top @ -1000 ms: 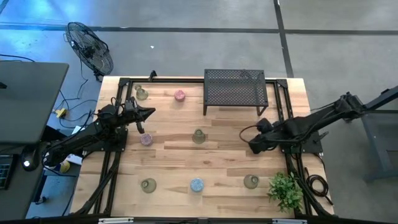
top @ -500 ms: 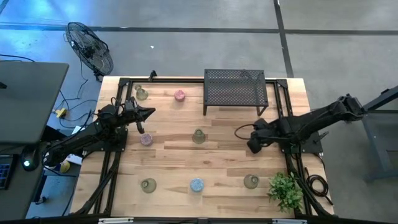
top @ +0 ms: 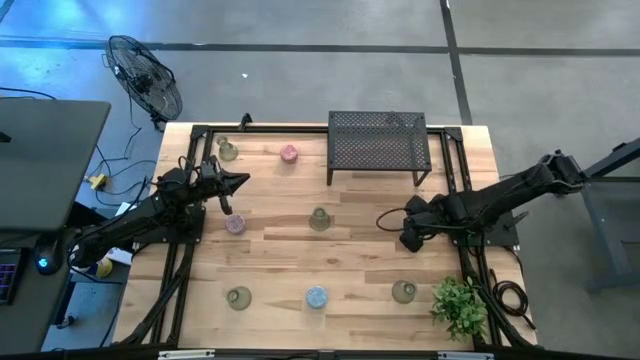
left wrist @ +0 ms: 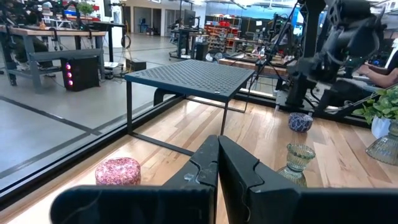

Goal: Pick & Place candle stick holders
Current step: Put the black and red scented candle on the shelf

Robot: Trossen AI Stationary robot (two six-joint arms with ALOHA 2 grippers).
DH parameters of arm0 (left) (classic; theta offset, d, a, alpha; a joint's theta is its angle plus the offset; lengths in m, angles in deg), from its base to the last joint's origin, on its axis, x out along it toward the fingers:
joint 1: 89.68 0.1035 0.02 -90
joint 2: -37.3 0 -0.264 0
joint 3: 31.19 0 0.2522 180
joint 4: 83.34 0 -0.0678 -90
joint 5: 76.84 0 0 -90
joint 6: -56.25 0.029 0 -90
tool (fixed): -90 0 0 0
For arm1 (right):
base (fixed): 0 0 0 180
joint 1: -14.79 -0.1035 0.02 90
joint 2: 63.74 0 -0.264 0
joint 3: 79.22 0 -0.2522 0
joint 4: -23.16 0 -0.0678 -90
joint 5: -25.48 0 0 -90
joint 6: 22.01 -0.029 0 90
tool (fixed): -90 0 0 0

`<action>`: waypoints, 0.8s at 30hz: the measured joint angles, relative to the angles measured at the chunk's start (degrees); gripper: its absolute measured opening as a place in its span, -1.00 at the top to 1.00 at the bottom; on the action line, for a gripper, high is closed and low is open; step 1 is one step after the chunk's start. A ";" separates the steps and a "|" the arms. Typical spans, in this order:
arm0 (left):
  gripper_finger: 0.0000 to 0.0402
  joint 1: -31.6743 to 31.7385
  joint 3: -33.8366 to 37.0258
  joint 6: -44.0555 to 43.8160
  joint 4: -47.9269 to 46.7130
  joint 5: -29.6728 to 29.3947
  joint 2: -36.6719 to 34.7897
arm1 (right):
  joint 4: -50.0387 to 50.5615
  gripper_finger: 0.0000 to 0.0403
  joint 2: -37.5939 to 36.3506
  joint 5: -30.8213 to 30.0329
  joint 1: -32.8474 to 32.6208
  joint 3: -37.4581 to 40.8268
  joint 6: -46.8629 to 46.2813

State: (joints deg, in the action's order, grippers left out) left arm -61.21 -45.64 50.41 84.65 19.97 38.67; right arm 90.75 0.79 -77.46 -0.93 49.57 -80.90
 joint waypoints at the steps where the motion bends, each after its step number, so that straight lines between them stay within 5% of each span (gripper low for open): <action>1: 0.99 0.00 0.00 0.00 -0.01 0.00 0.00 | -1.28 -0.65 0.01 0.34 -0.21 1.15 -0.01; 24: 0.99 0.00 0.00 0.17 -0.01 -0.11 0.00 | -11.45 -0.62 0.02 -0.46 -1.12 11.12 0.42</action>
State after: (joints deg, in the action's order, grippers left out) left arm -61.21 -45.64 50.58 84.64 19.86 38.67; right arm 79.31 0.81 -77.92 -2.05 60.69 -80.48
